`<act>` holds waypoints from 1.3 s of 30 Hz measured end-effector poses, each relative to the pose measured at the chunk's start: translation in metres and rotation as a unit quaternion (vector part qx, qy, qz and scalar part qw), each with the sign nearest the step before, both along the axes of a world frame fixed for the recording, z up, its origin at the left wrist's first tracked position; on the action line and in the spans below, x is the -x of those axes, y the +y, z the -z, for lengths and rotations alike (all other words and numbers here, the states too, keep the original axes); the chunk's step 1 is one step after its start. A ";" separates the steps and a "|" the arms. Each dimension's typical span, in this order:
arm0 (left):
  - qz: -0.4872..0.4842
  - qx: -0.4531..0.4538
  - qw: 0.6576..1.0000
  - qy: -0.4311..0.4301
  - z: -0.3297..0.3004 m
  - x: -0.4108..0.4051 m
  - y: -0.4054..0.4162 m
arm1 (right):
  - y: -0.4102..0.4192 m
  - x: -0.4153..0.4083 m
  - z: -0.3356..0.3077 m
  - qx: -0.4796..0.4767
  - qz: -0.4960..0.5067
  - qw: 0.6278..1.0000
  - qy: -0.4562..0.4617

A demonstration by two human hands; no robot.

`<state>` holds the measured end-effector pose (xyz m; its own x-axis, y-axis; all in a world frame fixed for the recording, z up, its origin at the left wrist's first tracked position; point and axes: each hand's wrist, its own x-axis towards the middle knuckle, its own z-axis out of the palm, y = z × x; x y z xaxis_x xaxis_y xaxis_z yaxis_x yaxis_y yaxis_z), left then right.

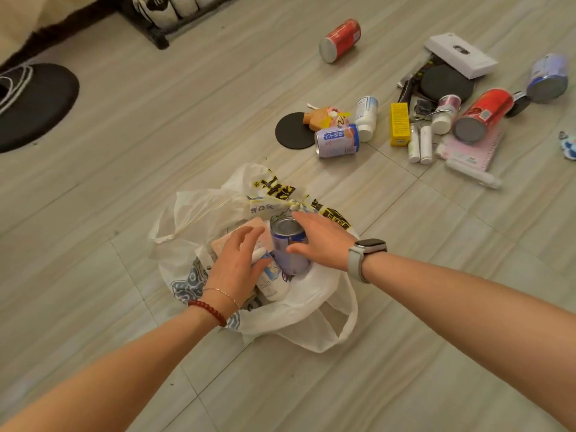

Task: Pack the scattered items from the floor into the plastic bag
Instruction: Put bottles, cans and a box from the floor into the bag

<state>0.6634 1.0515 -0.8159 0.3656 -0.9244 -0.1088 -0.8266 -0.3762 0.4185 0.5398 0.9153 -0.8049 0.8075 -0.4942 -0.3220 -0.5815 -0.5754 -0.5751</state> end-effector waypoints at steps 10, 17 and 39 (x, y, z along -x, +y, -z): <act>0.015 -0.054 0.968 -0.245 0.008 -0.034 -0.023 | -0.021 0.018 0.017 -0.015 0.155 0.980 0.121; -0.112 -0.203 0.961 -0.151 -0.002 -0.074 -0.048 | -0.046 0.029 0.003 0.042 0.283 0.958 0.000; -0.134 -0.212 0.968 -0.031 -0.003 -0.048 -0.030 | 0.008 0.064 0.009 0.420 -0.346 0.838 -0.046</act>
